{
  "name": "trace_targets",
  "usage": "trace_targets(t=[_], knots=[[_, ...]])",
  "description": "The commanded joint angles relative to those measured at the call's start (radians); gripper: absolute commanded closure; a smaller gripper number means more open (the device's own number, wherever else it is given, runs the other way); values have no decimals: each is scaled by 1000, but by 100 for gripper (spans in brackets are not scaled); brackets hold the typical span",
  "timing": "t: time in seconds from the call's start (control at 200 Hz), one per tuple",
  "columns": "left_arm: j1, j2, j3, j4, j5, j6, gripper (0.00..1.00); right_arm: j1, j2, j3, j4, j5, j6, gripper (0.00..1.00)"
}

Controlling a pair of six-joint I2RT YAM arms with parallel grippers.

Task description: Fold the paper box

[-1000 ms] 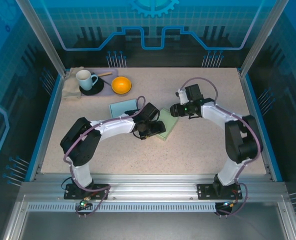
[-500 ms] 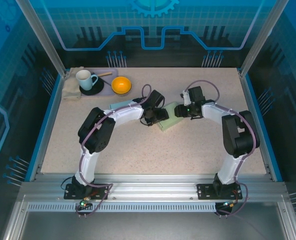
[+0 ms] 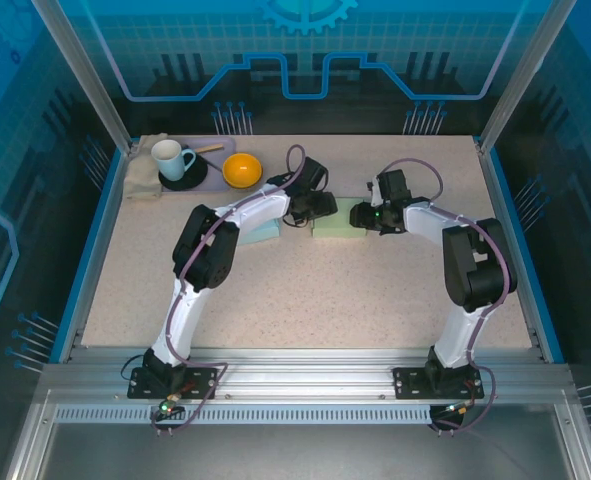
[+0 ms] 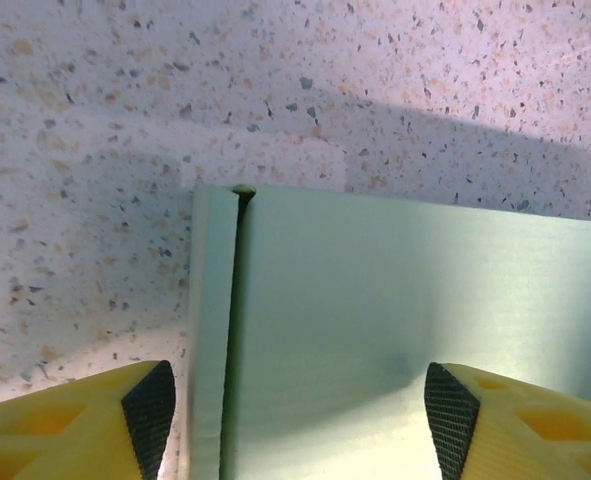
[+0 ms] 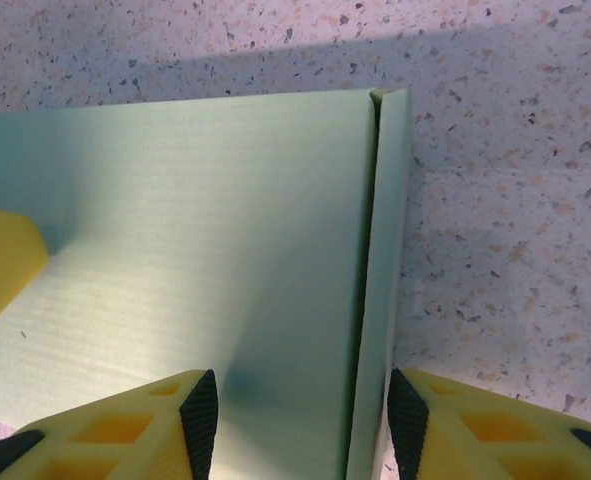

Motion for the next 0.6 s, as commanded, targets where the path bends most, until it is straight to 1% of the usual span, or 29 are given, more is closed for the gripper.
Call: trace_targets(t=[0.0,0.075,0.185,0.265,0.325,0.42,0.51,0.545,0.56,0.565,0.575,0.595], knots=[[10,-5,56,-61,-52,57,25,2,-13,23,-2,18,28,49],[16,-25,61,-79,-64,75,23,-3,-39,31,-26,30,14,48],[23,-73,59,-100,-99,112,21,-5,-99,34,-73,77,-18,48],[29,-127,41,-110,-122,143,20,-9,-167,16,-96,121,-44,47],[31,-197,3,-98,-142,174,19,-15,-224,-3,-110,156,-66,47],[33,-328,-119,-47,-199,231,16,-23,-316,-48,-121,238,-103,46],[52,-496,-325,85,-258,274,14,-29,-416,-118,-95,343,-132,43],[65,-570,-416,143,-279,286,13,-35,-453,-146,-80,386,-136,30],[73,-597,-452,162,-290,289,13,-36,-469,-158,-73,408,-137,18],[75,-608,-464,169,-293,290,13,-36,-475,-163,-71,415,-138,10],[80,-627,-486,178,-307,288,12,-39,-485,-171,-67,428,-139,3],[93,-665,-525,191,-334,283,12,-42,-508,-190,-56,456,-140,0]])
